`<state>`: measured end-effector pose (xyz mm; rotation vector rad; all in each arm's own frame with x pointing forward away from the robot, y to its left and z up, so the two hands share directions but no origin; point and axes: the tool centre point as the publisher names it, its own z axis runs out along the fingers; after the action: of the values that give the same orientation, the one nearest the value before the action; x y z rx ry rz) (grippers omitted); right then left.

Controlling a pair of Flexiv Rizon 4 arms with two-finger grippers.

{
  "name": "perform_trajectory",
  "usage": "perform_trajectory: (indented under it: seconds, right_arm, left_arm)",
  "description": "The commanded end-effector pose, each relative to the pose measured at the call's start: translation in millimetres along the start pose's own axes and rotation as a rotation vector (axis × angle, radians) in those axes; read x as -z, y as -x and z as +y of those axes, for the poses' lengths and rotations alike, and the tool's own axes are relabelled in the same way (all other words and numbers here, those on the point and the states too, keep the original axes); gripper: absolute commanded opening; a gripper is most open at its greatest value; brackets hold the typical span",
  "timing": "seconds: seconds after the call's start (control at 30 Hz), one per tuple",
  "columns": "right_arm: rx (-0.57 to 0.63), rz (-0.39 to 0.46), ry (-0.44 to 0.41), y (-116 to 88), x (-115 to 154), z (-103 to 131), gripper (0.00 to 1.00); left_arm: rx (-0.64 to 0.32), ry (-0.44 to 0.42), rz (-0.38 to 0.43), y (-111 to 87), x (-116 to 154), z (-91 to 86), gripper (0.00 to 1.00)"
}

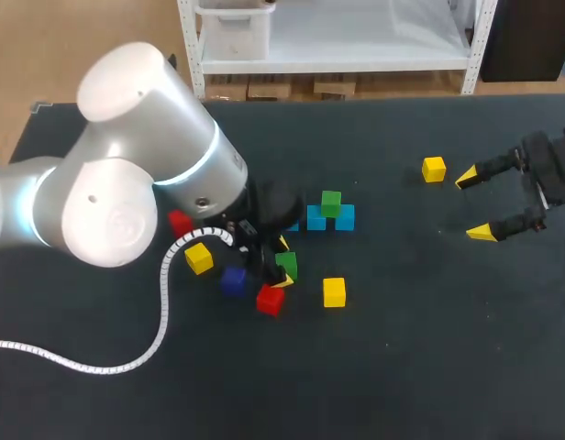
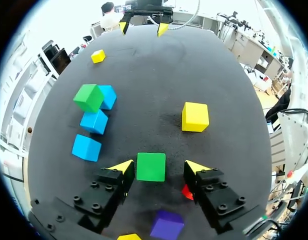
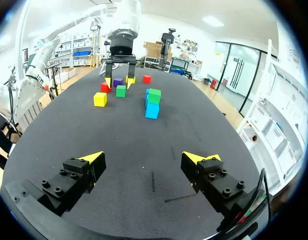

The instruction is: Place the blue cubes, place green cubes on the blue cubes, place the yellow cubes on the green cubes, then place the red cubes on the yellow cubes, and place purple cube on the red cubes.

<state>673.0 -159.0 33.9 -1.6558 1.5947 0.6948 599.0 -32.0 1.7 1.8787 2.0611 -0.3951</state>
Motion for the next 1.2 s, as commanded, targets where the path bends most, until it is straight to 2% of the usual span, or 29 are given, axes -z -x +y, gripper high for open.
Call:
perform_trajectory:
  seconds: [0.03, 0.07, 0.2, 0.23, 0.43, 0.9, 1.0, 1.2]
  right_arm:
    - [0.001, -0.003, 0.000, -0.6, -0.2, -0.4, 1.00]
    - [0.001, -0.003, 0.000, -0.6, -0.2, -0.4, 1.00]
    - [0.001, -0.003, 0.000, -0.6, -0.2, -0.4, 1.00]
    - [0.001, -0.003, 0.000, -0.6, -0.2, -0.4, 1.00]
    - [0.001, -0.003, 0.000, -0.6, -0.2, -0.4, 1.00]
    - [0.001, -0.003, 0.000, -0.6, -0.2, -0.4, 1.00]
    - [0.001, -0.003, 0.000, -0.6, -0.2, -0.4, 1.00]
    - [0.001, -0.003, 0.000, -0.6, -0.2, -0.4, 1.00]
  left_arm:
    - [0.000, -0.004, 0.002, -0.2, -3.9, 2.1, 0.62]
    - [0.001, -0.005, 0.003, -0.2, -4.2, 2.3, 0.59]
    - [0.007, -0.002, 0.001, -0.7, -4.4, 4.2, 0.24]
    - [0.009, 0.001, 0.000, -0.8, -3.9, 4.9, 0.01]
    - [0.015, 0.017, -0.006, -2.2, 8.6, 10.2, 0.00]
    - [-0.009, 0.037, 0.057, -1.4, 84.2, 41.6, 0.00]
    - [-0.031, 0.032, 0.075, 1.6, 92.0, 50.0, 0.00]
    - [-0.064, 0.002, 0.046, 11.0, 98.3, 66.0, 0.00]
